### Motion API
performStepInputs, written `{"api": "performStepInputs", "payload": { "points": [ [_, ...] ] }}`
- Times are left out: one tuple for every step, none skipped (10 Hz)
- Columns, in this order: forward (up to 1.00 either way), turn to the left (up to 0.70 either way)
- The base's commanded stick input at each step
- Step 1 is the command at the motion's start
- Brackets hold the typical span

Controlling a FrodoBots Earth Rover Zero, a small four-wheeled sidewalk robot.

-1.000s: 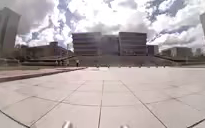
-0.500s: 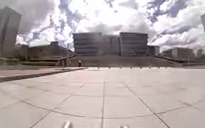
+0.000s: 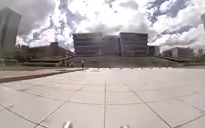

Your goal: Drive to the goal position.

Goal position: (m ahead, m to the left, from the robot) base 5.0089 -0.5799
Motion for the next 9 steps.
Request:
{"api": "performStepInputs", "payload": {
  "points": [
    [0.7, 0.0],
    [0.7, -0.16],
    [0.7, -0.31],
    [0.7, -0.24],
    [0.7, -0.18],
    [0.7, -0.1],
    [0.7, 0.0],
    [0.7, 0.0],
    [0.7, 0.0]
  ]
}}
